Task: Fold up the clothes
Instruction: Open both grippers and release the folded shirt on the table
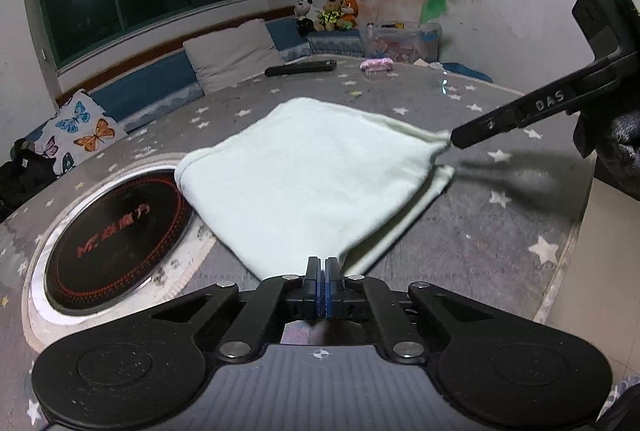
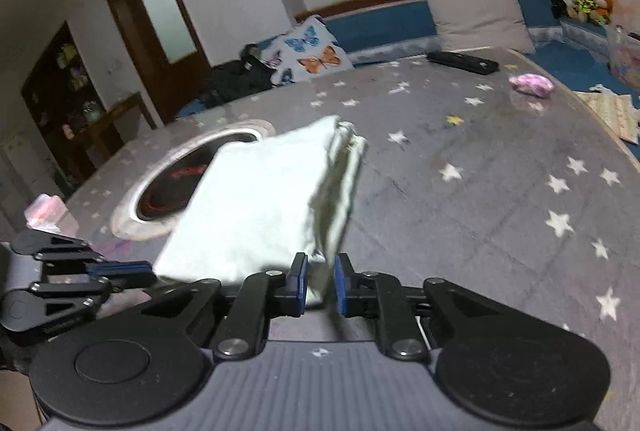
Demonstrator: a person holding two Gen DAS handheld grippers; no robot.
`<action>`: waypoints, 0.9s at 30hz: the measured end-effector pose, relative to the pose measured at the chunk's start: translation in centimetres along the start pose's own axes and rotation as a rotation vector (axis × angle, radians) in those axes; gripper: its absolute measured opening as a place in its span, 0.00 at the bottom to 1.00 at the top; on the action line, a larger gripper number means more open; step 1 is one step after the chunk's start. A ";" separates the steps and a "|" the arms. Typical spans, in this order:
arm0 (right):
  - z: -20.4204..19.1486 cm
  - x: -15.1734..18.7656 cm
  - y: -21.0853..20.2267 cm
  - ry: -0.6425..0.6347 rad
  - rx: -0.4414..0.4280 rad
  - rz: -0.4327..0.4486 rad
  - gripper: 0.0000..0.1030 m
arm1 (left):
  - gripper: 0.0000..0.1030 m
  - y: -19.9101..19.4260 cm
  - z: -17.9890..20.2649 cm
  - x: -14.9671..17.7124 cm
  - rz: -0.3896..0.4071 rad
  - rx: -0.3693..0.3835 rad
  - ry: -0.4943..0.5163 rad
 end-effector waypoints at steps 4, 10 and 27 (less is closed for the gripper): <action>-1.0 -0.1 -0.2 -0.063 0.000 0.028 0.27 | 0.07 -0.1 0.6 -0.1 0.019 -0.004 0.027; -2.2 -0.2 0.8 -0.153 0.020 0.037 0.27 | 0.10 1.4 1.4 -0.1 0.009 -0.007 0.074; -2.0 1.1 1.4 0.016 -0.092 -0.043 0.06 | 0.01 -0.4 -0.7 0.8 0.023 -0.075 0.069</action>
Point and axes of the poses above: each gripper's, at about its wrist camera, not at the fingertips, and y roughly the way its jaws point, z to its right, x to its underside, the point moved 4 cm from there along y, roughly the way its jaws point
